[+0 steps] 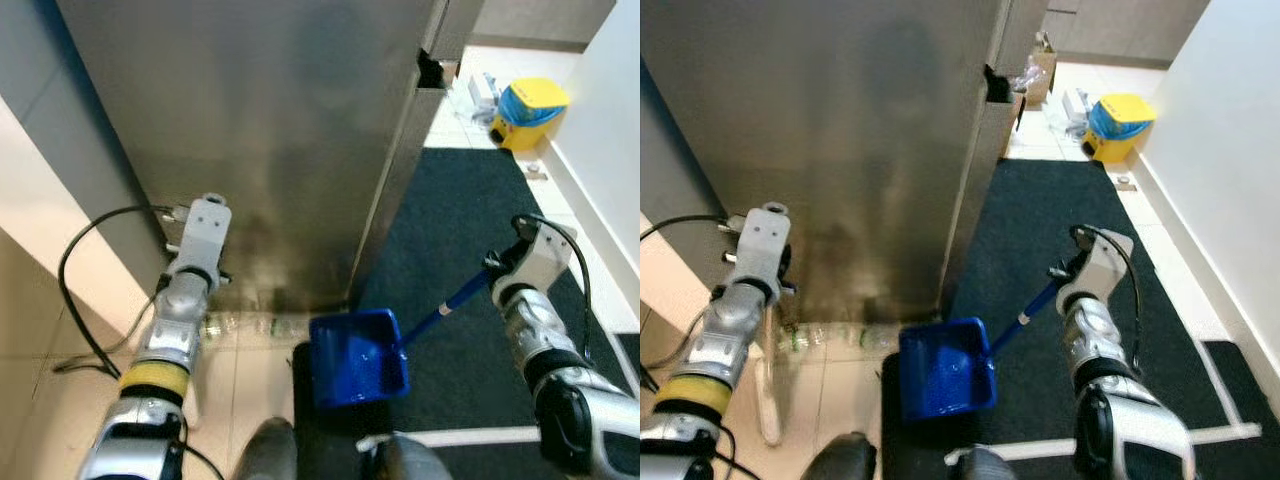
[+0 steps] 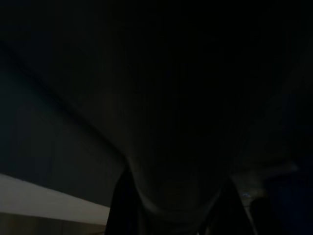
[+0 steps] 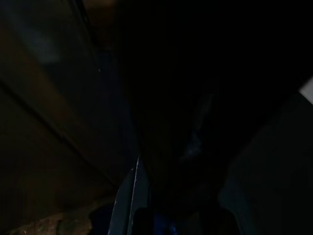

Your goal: Sweep floor

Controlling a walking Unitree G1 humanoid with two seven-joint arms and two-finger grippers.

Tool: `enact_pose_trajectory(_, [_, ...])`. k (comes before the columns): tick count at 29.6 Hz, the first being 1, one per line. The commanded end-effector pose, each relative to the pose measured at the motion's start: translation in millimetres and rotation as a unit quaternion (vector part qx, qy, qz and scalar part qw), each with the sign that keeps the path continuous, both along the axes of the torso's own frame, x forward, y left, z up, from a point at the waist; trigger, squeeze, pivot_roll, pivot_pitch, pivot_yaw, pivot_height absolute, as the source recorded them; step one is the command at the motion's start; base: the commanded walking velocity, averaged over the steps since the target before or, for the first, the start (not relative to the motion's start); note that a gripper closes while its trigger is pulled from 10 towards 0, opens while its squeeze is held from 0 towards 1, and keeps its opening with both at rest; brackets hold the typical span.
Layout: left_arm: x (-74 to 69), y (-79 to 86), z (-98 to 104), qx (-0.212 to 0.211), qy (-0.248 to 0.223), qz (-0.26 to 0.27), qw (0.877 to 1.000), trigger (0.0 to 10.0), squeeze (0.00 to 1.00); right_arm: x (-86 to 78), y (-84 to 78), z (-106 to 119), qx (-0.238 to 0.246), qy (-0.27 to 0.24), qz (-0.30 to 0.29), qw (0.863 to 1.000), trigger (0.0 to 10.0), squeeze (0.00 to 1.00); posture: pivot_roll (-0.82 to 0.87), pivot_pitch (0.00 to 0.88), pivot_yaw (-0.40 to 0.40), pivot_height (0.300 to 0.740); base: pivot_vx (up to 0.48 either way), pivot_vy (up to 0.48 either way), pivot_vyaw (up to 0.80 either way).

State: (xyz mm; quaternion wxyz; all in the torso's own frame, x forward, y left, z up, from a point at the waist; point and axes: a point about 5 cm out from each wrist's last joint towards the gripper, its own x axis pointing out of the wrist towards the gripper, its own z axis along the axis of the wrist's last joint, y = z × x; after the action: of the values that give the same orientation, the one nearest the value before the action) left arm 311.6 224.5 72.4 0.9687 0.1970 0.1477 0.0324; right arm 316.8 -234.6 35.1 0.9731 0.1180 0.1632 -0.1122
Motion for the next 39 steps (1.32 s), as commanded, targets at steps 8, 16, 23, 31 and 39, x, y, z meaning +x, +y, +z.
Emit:
enact_pose_trajectory(8, [1.3, 15.5, 8.0, 0.013, -0.003, 0.014, 1.000, 10.0, 0.00, 9.3, -10.0, 14.9, -0.015, -0.013, -0.002, 1.000, 10.0, 0.00, 0.19, 0.030, -0.109, 0.740, 0.000, 0.000, 0.00])
enact_pose_trajectory(16, [-9.7, 4.8, -6.2, 0.006, 0.044, 0.014, 0.999, 10.0, 0.00, 8.4, -10.6, 13.2, -0.017, -0.002, 0.001, 1.000, 10.0, 0.00, 0.19, 0.041, -0.112, 0.740, 0.000, 0.180, 0.00])
enact_pose_trajectory(23, [-12.8, -1.1, -9.3, 0.012, 0.055, 0.004, 0.998, 10.0, 0.00, 9.4, -7.9, 12.7, -0.018, 0.003, 0.005, 1.000, 10.0, 0.00, 0.20, 0.045, -0.109, 0.740, 0.000, 0.480, 0.00])
enact_pose_trajectory(31, [-15.2, -3.5, -9.5, 0.014, 0.060, -0.004, 0.998, 10.0, 0.00, 8.6, -6.7, 11.0, -0.017, 0.007, 0.007, 1.000, 10.0, 0.00, 0.20, 0.044, -0.103, 0.740, 0.000, 0.480, 0.00])
enact_pose_trajectory(39, [-13.3, -9.1, -5.5, 0.036, 0.064, -0.028, 0.997, 10.0, 0.00, 5.2, -10.3, 8.1, -0.015, 0.011, 0.000, 1.000, 10.0, 0.00, 0.20, 0.045, -0.099, 0.740, 0.000, 0.240, 0.00])
